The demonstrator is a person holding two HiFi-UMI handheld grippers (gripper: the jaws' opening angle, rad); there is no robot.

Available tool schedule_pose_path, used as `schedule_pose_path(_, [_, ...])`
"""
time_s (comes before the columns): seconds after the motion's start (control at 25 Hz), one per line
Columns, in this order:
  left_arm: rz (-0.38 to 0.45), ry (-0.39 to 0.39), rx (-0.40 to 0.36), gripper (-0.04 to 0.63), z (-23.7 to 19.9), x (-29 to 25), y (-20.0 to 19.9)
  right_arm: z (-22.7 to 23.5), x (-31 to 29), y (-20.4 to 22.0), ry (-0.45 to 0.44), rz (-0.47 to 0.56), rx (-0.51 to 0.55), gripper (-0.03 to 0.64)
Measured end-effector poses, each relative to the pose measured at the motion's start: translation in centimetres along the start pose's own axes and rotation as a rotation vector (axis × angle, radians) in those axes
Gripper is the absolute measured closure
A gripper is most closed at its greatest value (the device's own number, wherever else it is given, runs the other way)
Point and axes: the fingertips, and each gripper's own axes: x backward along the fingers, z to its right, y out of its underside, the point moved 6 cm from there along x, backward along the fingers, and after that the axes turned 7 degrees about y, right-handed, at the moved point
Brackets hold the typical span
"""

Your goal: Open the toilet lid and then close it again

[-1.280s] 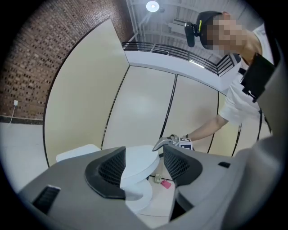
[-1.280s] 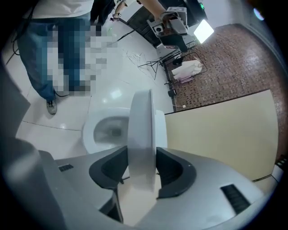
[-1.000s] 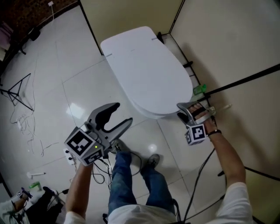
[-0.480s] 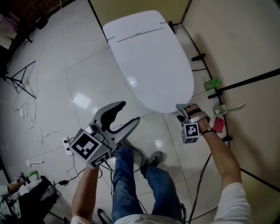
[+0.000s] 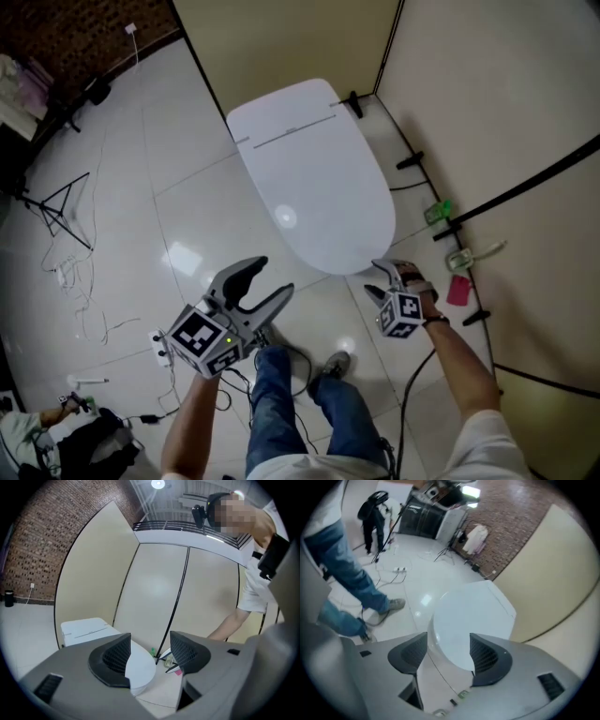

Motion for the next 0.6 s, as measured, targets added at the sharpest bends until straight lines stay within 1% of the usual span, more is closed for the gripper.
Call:
schedule_pose_path(0.16, [0.006, 0.052, -0.057, 0.337, 1.9, 0.3, -5.0, 5.7, 10.8, -5.8, 0.111, 0.127, -0.348, 0.339])
schedule_pose_path(0.24, [0.019, 0.081, -0.08, 0.337, 3.2, 0.5, -7.7, 8.1, 16.2, -8.1, 0.158, 0.196, -0.481, 0.339])
schedule_pose_path(0.36, [0.065, 0.139, -0.107, 0.337, 5.4, 0.8, -12.2, 11.3, 23.9, -10.9, 0.229, 0.31, -0.638, 0.339])
schedule_pose_path(0.44, [0.086, 0.174, -0.14, 0.337, 6.8, 1.1, -14.9, 13.2, 28.4, -12.6, 0.266, 0.386, -0.737, 0.339])
schedule_pose_path(0.6, [0.132, 0.231, -0.214, 0.337, 9.2, 1.7, -19.7, 15.3, 34.3, -14.4, 0.288, 0.561, -0.872, 0.339])
